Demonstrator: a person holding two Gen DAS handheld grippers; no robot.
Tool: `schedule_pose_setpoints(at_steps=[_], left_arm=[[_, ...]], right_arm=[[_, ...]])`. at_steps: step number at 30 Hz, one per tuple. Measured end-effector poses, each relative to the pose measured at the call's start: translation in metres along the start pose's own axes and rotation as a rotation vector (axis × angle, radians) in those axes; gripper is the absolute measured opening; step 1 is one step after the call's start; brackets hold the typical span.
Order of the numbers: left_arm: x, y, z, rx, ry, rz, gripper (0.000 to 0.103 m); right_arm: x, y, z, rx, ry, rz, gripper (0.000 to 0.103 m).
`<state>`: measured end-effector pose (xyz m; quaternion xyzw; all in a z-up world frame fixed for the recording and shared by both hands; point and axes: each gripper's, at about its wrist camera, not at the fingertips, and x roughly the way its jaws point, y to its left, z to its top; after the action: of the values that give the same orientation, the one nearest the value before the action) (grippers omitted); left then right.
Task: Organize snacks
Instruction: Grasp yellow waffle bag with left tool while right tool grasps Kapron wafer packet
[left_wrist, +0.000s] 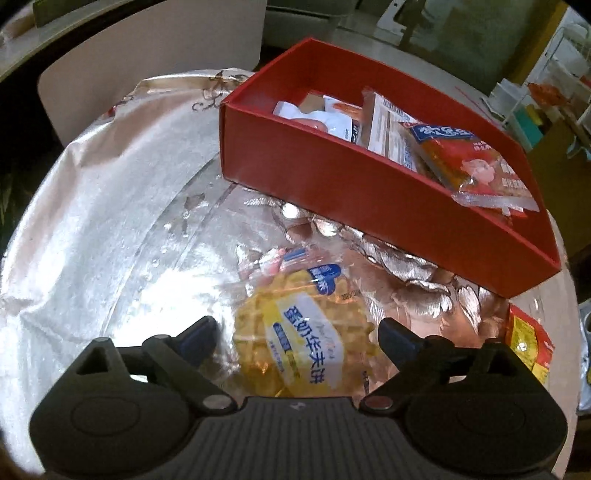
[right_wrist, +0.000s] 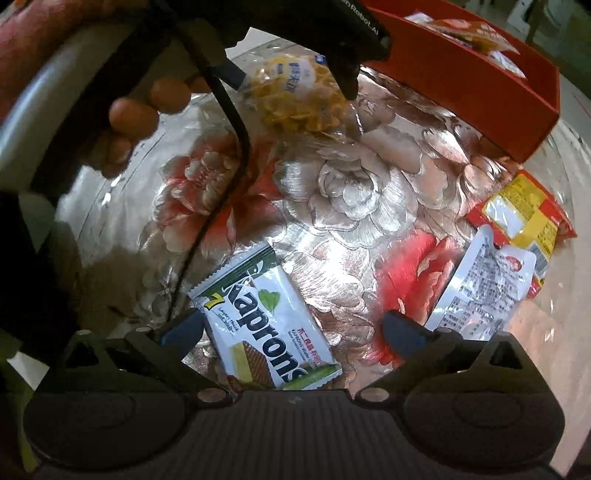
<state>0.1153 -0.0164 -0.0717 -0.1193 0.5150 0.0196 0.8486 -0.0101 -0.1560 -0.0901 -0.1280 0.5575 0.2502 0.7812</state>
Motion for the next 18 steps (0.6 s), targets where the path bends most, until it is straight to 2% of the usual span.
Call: schedule_pose_setpoints(at_steps=[4,7,9,12,15,16,18], left_arm=[[0.005,-0.007,0.000,0.002,-0.017,0.024,0.095],[0.012,-0.021,-0.004,0.087,-0.024,0.087,0.097],[0.011,-0.028,-0.008,0.141,-0.028,0.116,0.089],[0.003,-0.026,-0.008,0.123,-0.018,0.076,0.080],[-0.006,-0.013,-0.010,0.094,0.018,0.026,0.077],[-0.010,-0.009,-0.010,0.089,0.019,0.018,0.077],[-0.019,-0.002,-0.011,0.085,0.009,0.013,0.077]], right_arm=[[0.002,0.004,0.004,-0.008,0.010,-0.008,0.103],[0.004,0.004,0.005,-0.011,0.008,-0.003,0.103],[0.003,0.003,0.004,-0.007,0.005,0.002,0.103],[-0.001,0.003,0.002,-0.010,0.003,-0.005,0.098],[-0.010,-0.001,0.003,0.027,-0.010,0.022,0.080],[-0.013,-0.004,0.004,0.053,-0.013,0.053,0.068],[-0.016,-0.006,0.004,0.075,-0.015,0.055,0.065]])
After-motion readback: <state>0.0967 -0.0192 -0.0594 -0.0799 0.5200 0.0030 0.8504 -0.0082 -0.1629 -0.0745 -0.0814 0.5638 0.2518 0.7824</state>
